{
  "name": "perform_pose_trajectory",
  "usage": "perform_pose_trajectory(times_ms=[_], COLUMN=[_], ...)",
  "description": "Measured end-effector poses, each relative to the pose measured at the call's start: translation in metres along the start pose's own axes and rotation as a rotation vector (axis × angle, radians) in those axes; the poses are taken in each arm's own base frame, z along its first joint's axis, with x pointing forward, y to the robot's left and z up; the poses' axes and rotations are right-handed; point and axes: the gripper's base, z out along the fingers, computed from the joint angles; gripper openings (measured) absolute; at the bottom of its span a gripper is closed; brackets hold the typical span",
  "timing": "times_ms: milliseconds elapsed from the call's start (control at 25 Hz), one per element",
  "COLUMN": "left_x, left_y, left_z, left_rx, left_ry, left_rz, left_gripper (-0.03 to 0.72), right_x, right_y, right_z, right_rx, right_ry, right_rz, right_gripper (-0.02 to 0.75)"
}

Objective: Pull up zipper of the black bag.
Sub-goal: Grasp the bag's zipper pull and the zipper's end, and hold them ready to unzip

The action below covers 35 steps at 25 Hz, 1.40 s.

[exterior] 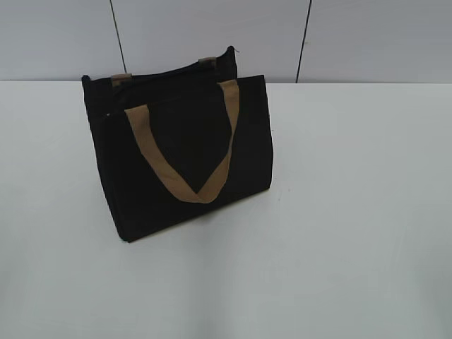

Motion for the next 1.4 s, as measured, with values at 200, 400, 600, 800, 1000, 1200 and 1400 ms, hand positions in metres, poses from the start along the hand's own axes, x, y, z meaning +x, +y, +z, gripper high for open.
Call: perform_pose_trajectory(times_ms=[200,400,600,800,1000,1200,1400], left_x=[-0.033,-0.058,-0.074,-0.085,-0.089,-0.081,-0.074], left_y=[0.005,0.011,0.009,0.011,0.018,0.024,0.027], left_z=[0.019,0.051,0.093,0.137,0.177,0.216,0.243], left_rx=[0.023,0.047,0.186,0.264,0.265,0.281,0.287], left_ry=[0.063,0.041,0.063,0.038,0.005,0.036,0.030], left_rz=[-0.012,0.072,0.179,0.263,0.314,0.304,0.263], left_gripper=[0.449,0.449,0.449,0.449,0.449,0.449,0.449], right_x=[-0.023,-0.051,-0.072,-0.084,-0.088,-0.089,-0.091], right_y=[-0.004,-0.008,-0.009,-0.010,-0.010,-0.009,-0.009], right_z=[0.006,0.012,0.019,0.027,0.035,0.039,0.039], right_rx=[-0.007,-0.013,-0.044,-0.066,-0.086,-0.109,-0.107], right_ry=[0.062,0.111,0.148,0.180,0.213,0.223,0.196], right_rz=[0.008,0.014,0.028,0.019,0.011,0.003,0.003], right_gripper=[0.442,0.442,0.442,0.442,0.442,0.442,0.442])
